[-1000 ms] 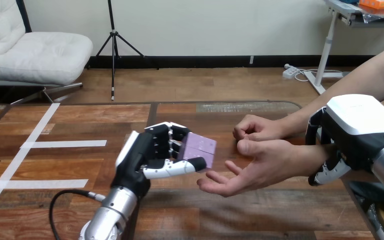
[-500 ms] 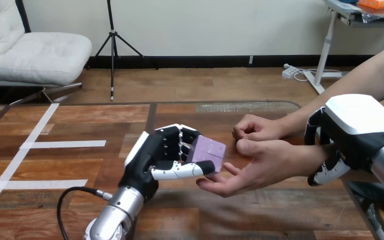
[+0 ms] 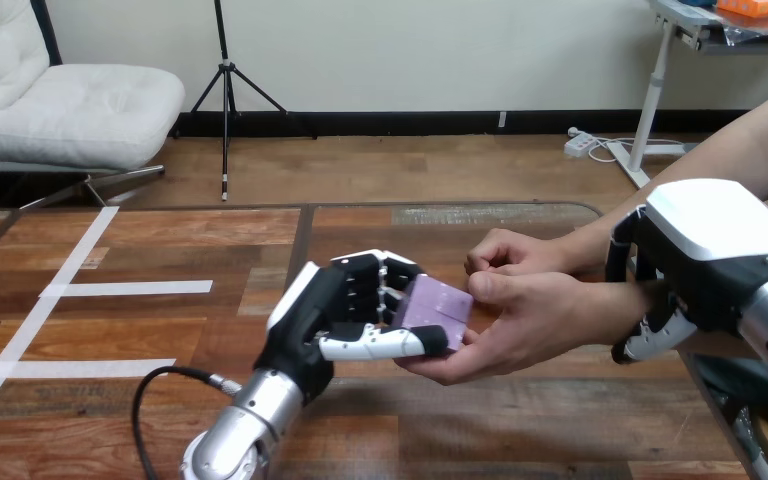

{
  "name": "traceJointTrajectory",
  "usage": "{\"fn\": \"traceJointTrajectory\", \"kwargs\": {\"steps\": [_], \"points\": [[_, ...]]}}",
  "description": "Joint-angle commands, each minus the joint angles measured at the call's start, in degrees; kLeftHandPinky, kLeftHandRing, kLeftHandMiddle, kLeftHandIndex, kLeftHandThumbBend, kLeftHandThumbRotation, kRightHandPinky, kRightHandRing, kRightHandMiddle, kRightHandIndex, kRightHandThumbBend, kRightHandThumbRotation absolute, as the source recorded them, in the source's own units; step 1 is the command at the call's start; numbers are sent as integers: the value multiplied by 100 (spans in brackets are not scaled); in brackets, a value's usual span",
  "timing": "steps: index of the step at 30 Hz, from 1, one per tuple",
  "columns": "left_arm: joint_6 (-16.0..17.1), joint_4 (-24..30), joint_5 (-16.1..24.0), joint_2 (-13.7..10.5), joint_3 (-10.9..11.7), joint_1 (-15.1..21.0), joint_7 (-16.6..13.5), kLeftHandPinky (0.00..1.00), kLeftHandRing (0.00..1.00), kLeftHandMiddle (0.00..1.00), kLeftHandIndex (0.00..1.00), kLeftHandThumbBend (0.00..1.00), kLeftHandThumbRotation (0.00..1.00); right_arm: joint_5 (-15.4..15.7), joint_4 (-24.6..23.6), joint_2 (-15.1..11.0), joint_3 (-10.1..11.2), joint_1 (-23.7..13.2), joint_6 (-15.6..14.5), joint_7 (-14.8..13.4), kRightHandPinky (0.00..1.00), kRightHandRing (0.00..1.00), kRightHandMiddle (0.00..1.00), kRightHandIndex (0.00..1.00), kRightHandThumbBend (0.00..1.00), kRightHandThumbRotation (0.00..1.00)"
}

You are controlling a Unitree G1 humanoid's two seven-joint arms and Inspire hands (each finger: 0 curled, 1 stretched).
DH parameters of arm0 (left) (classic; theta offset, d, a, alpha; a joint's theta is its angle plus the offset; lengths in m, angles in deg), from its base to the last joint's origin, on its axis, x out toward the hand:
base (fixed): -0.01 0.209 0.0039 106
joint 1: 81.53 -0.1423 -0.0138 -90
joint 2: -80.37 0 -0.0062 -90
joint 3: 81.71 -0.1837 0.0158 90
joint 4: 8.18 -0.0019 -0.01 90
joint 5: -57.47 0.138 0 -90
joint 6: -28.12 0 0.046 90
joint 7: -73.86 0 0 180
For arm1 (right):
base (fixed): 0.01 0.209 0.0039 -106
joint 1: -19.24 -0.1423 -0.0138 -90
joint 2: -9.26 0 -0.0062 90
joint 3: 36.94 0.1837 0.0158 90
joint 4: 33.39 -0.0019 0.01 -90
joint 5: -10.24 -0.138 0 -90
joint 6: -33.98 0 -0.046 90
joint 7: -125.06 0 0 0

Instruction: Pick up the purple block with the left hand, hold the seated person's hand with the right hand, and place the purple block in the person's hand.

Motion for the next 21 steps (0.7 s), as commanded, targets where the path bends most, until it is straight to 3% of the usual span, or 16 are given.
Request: {"fn": "traceJointTrajectory", "kwargs": {"steps": [1, 21], "points": [[-25, 366, -24, 102, -109, 458, 61, 39, 44, 49, 51, 88, 17, 65, -237, -154, 127, -630, 12, -77, 22, 29, 39, 49, 84, 0], [-175, 717, 43, 343, -376, 421, 104, 40, 45, 50, 52, 88, 18, 144, -406, -83, 120, -824, 47, -104, 27, 34, 43, 49, 83, 0]]}}
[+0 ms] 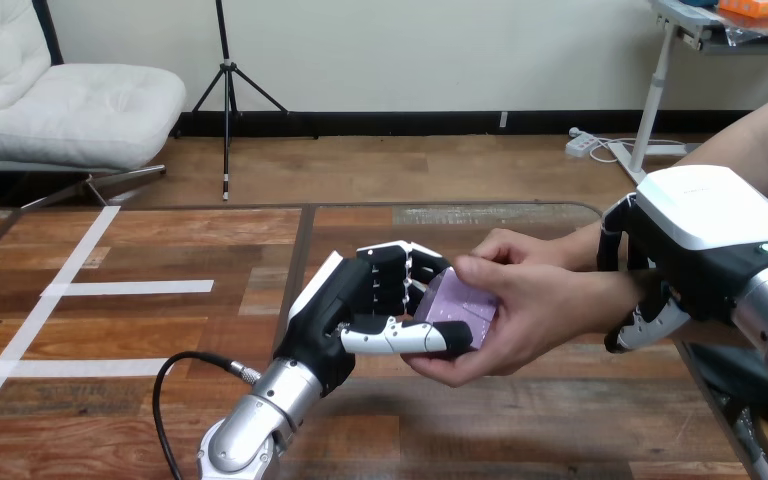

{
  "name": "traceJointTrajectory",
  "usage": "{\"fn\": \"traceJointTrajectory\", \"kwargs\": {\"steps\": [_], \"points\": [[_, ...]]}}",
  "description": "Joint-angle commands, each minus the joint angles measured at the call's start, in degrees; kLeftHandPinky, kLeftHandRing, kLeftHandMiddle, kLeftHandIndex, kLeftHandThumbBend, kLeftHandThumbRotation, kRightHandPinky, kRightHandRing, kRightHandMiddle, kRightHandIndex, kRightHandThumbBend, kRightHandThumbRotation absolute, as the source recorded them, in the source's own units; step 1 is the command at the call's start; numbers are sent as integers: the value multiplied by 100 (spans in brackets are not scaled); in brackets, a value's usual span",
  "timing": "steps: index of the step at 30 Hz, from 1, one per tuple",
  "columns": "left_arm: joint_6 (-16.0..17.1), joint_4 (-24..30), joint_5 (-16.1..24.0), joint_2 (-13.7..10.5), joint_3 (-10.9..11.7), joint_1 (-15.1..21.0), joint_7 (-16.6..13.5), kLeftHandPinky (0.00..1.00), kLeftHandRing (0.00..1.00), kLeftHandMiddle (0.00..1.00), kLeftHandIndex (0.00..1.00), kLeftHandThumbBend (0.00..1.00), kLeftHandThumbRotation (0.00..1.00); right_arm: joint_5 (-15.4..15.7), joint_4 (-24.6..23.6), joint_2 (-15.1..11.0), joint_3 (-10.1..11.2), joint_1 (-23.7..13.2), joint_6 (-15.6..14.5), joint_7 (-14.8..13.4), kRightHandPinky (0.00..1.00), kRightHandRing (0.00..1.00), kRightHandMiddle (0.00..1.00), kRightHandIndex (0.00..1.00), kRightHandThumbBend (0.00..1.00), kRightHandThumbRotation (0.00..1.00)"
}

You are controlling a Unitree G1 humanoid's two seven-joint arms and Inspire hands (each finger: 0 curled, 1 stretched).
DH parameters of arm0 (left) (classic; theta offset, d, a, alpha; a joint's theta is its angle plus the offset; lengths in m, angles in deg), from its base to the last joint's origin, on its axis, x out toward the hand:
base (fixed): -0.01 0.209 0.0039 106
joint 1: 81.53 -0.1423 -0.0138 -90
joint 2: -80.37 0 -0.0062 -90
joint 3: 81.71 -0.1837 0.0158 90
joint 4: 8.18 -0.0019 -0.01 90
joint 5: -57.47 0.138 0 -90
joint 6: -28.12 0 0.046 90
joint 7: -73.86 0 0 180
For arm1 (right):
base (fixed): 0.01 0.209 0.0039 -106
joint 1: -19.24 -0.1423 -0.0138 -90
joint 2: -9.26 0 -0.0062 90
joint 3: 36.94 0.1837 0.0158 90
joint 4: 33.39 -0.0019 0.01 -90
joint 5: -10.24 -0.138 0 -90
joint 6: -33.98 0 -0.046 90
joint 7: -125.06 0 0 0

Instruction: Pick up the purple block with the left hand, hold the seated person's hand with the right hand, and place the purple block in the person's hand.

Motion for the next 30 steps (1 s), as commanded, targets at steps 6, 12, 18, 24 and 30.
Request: {"fn": "traceJointTrajectory", "kwargs": {"steps": [6, 12, 18, 24, 30], "points": [[16, 431, 112, 205, -228, 374, -40, 41, 45, 50, 52, 87, 19, 130, -413, -85, 138, -719, -40, -69, 27, 34, 43, 49, 83, 0], [45, 439, 179, 237, -313, 366, -102, 41, 45, 50, 52, 87, 19, 137, -441, -96, 116, -769, -41, -8, 29, 36, 44, 50, 82, 0], [64, 428, 202, 251, -386, 369, -130, 41, 46, 51, 52, 87, 20, 147, -465, -91, 107, -802, -34, 34, 30, 38, 45, 50, 82, 0], [56, 419, 206, 265, -414, 369, -138, 41, 46, 51, 52, 87, 21, 166, -449, -91, 103, -808, -19, 24, 30, 37, 44, 50, 82, 0], [60, 396, 232, 259, -434, 376, -177, 41, 46, 50, 52, 88, 22, 189, -442, -96, 93, -817, -37, 60, 31, 38, 46, 50, 82, 0]]}}
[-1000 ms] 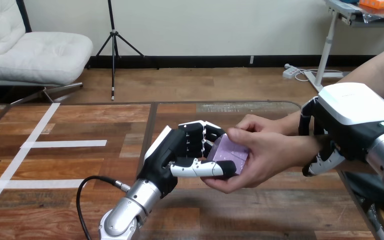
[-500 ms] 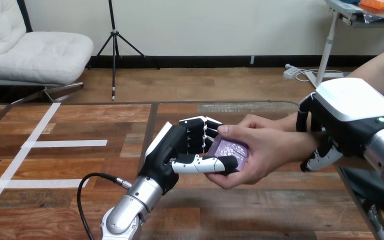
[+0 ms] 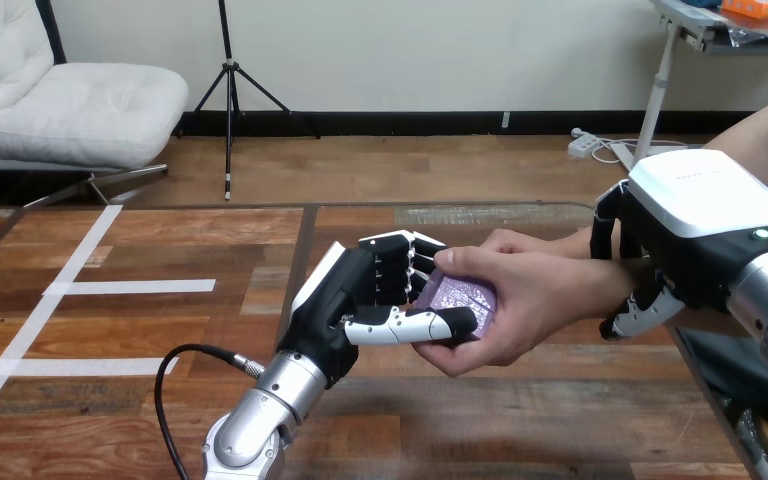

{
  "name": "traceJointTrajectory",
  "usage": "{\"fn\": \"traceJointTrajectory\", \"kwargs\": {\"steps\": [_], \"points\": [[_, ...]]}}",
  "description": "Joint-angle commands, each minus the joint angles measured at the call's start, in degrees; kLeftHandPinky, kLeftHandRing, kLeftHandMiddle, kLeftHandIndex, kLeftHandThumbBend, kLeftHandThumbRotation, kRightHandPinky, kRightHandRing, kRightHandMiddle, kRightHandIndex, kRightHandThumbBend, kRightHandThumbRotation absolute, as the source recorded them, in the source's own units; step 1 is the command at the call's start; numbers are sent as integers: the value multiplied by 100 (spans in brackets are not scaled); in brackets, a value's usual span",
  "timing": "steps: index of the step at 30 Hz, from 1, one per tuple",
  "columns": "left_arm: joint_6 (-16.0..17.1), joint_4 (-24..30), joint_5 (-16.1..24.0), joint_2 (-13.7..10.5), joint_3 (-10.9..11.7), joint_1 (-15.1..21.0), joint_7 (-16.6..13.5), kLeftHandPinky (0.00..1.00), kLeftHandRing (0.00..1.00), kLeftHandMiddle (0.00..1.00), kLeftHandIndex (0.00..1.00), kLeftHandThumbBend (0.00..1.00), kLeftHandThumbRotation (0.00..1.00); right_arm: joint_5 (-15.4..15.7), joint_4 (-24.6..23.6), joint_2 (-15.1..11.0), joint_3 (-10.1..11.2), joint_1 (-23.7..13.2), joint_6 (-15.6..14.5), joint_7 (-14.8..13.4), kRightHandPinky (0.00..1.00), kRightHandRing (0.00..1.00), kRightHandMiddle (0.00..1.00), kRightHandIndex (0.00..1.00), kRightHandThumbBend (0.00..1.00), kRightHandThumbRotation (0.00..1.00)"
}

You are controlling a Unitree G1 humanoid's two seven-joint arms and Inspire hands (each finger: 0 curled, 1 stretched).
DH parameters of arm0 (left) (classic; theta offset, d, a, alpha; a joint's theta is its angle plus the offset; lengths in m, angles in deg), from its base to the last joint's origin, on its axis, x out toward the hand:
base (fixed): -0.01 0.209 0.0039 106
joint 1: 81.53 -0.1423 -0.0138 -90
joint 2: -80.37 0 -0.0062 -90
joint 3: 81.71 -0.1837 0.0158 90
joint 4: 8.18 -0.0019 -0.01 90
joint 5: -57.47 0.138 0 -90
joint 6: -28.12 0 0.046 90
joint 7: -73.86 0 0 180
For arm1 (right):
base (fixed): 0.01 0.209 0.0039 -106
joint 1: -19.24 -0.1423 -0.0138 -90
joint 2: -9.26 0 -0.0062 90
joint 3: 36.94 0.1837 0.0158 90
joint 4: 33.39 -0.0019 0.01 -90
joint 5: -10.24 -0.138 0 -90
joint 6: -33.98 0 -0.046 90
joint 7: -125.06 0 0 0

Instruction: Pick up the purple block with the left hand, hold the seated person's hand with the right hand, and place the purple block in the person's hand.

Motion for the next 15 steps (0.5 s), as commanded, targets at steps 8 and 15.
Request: {"fn": "traceJointTrajectory", "kwargs": {"steps": [8, 15], "points": [[53, 198, 208, 226, -276, 382, -14, 41, 45, 50, 52, 87, 22, 111, -312, -106, 141, -636, -46, -22, 31, 38, 45, 51, 82, 0], [56, 186, 267, 202, -291, 386, -85, 41, 45, 50, 52, 88, 22, 110, -290, -119, 148, -604, 21, -80, 29, 37, 44, 52, 84, 0]]}}
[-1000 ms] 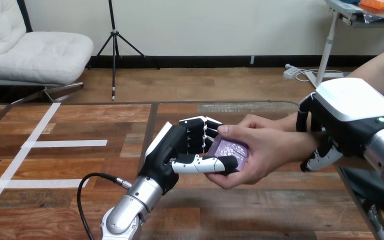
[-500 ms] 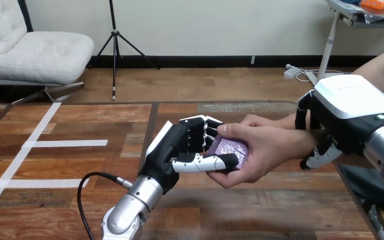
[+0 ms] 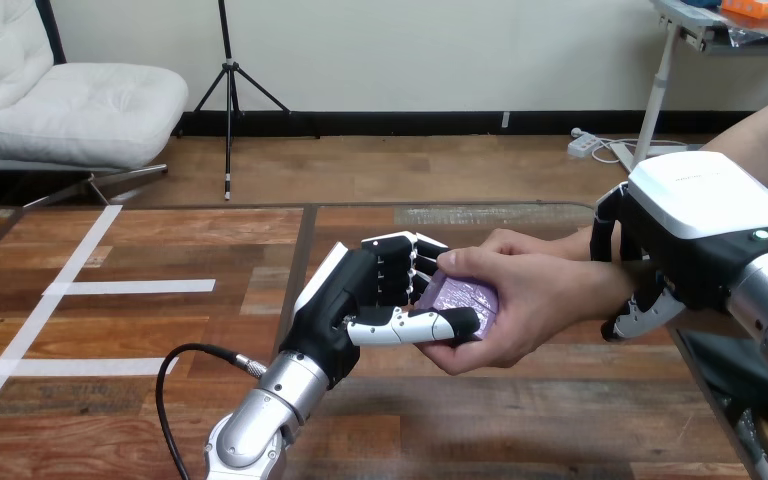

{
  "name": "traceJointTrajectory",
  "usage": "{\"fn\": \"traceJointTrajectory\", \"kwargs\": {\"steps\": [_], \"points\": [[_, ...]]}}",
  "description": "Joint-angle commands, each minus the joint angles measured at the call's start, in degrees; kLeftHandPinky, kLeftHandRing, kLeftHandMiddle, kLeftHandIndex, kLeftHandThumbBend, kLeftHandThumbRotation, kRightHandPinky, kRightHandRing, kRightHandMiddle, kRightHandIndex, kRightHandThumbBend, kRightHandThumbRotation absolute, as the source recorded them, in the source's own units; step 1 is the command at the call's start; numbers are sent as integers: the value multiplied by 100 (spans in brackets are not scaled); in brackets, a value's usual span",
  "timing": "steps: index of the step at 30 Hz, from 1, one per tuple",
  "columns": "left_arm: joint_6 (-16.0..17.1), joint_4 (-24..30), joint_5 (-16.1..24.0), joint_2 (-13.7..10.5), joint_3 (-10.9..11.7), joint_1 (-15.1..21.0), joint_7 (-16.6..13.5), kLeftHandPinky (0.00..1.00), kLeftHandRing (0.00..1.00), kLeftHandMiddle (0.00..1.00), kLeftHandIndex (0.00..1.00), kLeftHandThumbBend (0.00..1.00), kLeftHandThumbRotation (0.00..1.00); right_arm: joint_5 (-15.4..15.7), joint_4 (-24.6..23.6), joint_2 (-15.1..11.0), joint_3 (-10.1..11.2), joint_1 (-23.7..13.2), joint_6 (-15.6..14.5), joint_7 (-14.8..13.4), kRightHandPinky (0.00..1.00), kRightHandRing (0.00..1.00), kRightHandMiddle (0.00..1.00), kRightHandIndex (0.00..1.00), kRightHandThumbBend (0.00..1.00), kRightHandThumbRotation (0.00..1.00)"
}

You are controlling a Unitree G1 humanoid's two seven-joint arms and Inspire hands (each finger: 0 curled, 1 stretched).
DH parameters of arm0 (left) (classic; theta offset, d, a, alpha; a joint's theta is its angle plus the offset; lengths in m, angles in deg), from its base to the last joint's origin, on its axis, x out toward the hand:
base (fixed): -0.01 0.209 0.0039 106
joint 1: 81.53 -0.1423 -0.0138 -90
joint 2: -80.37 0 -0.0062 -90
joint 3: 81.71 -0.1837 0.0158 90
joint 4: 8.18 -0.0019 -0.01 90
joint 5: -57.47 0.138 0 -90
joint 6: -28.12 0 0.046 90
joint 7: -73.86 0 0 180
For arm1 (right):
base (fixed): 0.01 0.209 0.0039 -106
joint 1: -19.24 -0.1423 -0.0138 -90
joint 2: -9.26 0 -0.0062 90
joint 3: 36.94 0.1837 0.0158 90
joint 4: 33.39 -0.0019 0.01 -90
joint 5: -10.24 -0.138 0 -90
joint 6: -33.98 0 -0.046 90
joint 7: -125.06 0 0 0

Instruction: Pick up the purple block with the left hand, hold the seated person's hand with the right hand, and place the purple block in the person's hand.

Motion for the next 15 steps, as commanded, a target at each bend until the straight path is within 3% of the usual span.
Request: {"fn": "traceJointTrajectory", "kwargs": {"steps": [1, 6, 15], "points": [[53, 183, 167, 201, -243, 388, 18, 41, 45, 50, 52, 88, 23, 90, -287, -123, 146, -601, 26, -141, 29, 37, 44, 52, 85, 0], [38, 168, 158, 192, -216, 394, 33, 41, 45, 50, 51, 88, 23, 169, -269, -168, 124, -589, 51, -125, 29, 37, 45, 53, 85, 0], [56, 145, 120, 185, -176, 394, 34, 40, 45, 50, 52, 88, 23, 448, -242, -245, 93, -552, 144, -105, 41, 51, 57, 60, 87, 0]]}}
